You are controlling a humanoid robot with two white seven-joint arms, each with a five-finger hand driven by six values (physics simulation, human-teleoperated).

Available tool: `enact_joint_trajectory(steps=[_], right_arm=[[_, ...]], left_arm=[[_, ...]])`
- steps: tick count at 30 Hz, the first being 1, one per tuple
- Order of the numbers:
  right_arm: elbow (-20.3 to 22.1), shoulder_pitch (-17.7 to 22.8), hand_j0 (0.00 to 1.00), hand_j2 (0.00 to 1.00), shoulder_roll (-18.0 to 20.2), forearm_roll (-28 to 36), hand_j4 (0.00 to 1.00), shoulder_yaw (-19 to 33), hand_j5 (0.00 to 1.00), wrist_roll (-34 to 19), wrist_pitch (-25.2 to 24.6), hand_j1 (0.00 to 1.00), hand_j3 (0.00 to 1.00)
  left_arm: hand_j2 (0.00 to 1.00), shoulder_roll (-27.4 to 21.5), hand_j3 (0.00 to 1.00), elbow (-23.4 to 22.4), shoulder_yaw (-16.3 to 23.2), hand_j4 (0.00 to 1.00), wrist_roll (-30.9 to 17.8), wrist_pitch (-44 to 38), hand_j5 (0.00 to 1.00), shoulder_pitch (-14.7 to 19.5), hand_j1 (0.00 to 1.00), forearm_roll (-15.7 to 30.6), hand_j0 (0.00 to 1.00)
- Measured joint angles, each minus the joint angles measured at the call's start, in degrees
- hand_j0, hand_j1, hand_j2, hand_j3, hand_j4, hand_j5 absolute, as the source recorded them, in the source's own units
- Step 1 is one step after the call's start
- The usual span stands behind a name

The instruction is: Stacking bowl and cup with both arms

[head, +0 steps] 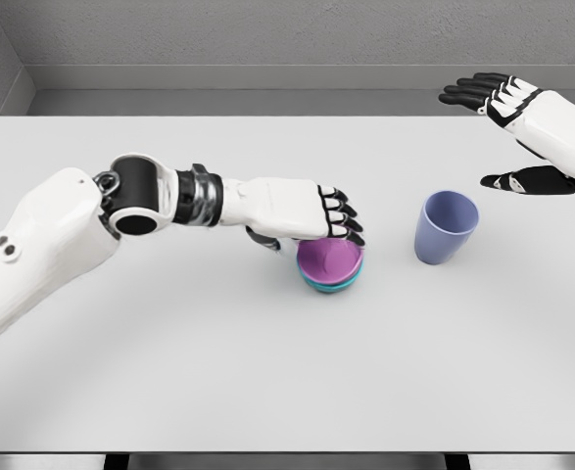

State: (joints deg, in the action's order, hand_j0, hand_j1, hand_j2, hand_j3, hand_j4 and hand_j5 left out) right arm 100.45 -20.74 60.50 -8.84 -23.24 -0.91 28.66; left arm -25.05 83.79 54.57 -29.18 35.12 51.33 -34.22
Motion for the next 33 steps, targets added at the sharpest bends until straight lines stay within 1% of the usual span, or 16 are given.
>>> enact_joint_trajectory(steps=[2, 3, 5, 8, 11, 15, 16, 18, 19, 21, 23, 25, 28, 31, 32, 33], right_arm=[[0.0, 0.0, 1.0, 1.0, 0.07, 0.0, 1.0, 0.01, 1.0, 0.0, 0.0, 1.0, 1.0], [0.0, 0.0, 1.0, 1.0, 0.1, 0.0, 1.0, 0.01, 1.0, 0.0, 0.0, 1.0, 1.0], [0.0, 0.0, 1.0, 1.0, 0.17, 0.0, 1.0, 0.01, 1.0, 0.0, 0.0, 1.0, 1.0], [-0.05, -0.09, 1.0, 1.0, 0.26, 0.0, 1.0, 0.01, 1.0, 0.0, 0.0, 1.0, 1.0], [-0.19, -0.09, 1.0, 1.0, 0.31, 0.0, 1.0, 0.03, 1.0, 0.0, -0.1, 1.0, 1.0], [-0.32, -0.44, 1.0, 1.0, 0.12, 0.01, 1.0, 0.12, 1.0, 0.0, -0.16, 1.0, 1.0], [-0.28, -0.44, 1.0, 1.0, 0.09, -0.01, 1.0, 0.3, 1.0, 0.0, -0.13, 1.0, 1.0], [-0.28, -0.26, 1.0, 1.0, 0.15, 0.0, 1.0, 0.94, 1.0, 0.0, -0.11, 1.0, 1.0], [-0.33, -0.26, 1.0, 1.0, 0.2, 0.0, 1.0, 1.15, 1.0, 0.0, -0.1, 1.0, 1.0], [-0.38, -0.26, 1.0, 1.0, 0.26, 0.03, 1.0, 1.41, 1.0, 0.0, -0.14, 1.0, 1.0], [-0.41, -0.26, 1.0, 1.0, 0.31, 0.05, 1.0, 1.55, 1.0, 0.0, -0.16, 1.0, 1.0], [-0.42, -0.26, 1.0, 1.0, 0.36, 0.05, 1.0, 1.61, 1.0, 0.0, -0.13, 1.0, 1.0], [-0.37, -0.35, 1.0, 1.0, 0.4, 0.03, 1.0, 1.79, 1.0, 0.0, 0.02, 1.0, 1.0], [-0.72, -0.35, 1.0, 1.0, 0.47, -0.1, 1.0, 3.06, 1.0, -0.06, -0.13, 1.0, 1.0], [-0.95, -0.7, 1.0, 1.0, 0.48, -0.24, 1.0, 3.6, 1.0, -0.73, -0.19, 1.0, 1.0], [-1.13, -0.79, 1.0, 1.0, 0.43, -0.47, 1.0, 4.22, 1.0, -2.51, -0.23, 1.0, 1.0]], left_arm=[[1.0, -1.52, 1.0, 0.03, -1.0, 1.0, 0.07, 0.01, 1.0, -0.35, 1.0, 1.62, 1.0], [1.0, -2.74, 1.0, 0.04, -1.54, 1.0, 0.1, 0.0, 1.0, -0.09, 1.0, 2.87, 1.0], [1.0, -5.7, 1.0, 0.11, -3.19, 1.0, 0.12, 0.02, 1.0, -0.88, 1.0, 5.27, 1.0], [1.0, -9.23, 1.0, 0.22, -5.48, 1.0, 0.14, 0.01, 1.0, -0.88, 1.0, 8.49, 1.0], [1.0, -13.32, 1.0, 0.13, -7.3, 1.0, 0.15, 0.01, 1.0, -1.23, 1.0, 12.7, 1.0], [1.0, -16.96, 1.0, -0.9, -9.6, 1.0, 0.14, 0.01, 1.0, -1.41, 1.0, 16.17, 1.0], [1.0, -17.71, 1.0, -1.71, -10.1, 1.0, 0.07, 0.03, 1.0, -2.72, 1.0, 17.34, 1.0], [1.0, -19.42, 1.0, -2.91, -12.41, 1.0, -0.04, 0.08, 1.0, -7.54, 1.0, 18.94, 1.0], [1.0, -20.27, 1.0, -3.44, -14.15, 1.0, -0.09, 0.09, 1.0, -9.49, 1.0, 19.45, 1.0], [1.0, -21.45, 1.0, -4.17, -16.91, 1.0, -0.13, 0.05, 1.0, -10.19, 1.0, 20.13, 1.0], [1.0, -22.06, 1.0, -5.0, -18.48, 1.0, -0.17, 0.04, 1.0, -11.51, 1.0, 20.37, 1.0], [1.0, -22.49, 1.0, -5.96, -19.69, 1.0, -0.18, 0.03, 1.0, -11.87, 1.0, 20.48, 1.0], [1.0, -22.78, 1.0, -7.42, -20.79, 1.0, -0.23, 0.02, 1.0, -11.95, 1.0, 20.28, 1.0], [1.0, -22.87, 1.0, -9.05, -21.18, 1.0, -0.22, 0.03, 1.0, -13.01, 1.0, 20.29, 1.0], [1.0, -22.83, 1.0, -9.49, -21.27, 1.0, -0.21, 0.02, 1.0, -13.1, 1.0, 20.33, 1.0], [1.0, -22.77, 1.0, -9.8, -21.33, 1.0, -0.21, 0.02, 1.0, -13.01, 1.0, 20.36, 1.0]])
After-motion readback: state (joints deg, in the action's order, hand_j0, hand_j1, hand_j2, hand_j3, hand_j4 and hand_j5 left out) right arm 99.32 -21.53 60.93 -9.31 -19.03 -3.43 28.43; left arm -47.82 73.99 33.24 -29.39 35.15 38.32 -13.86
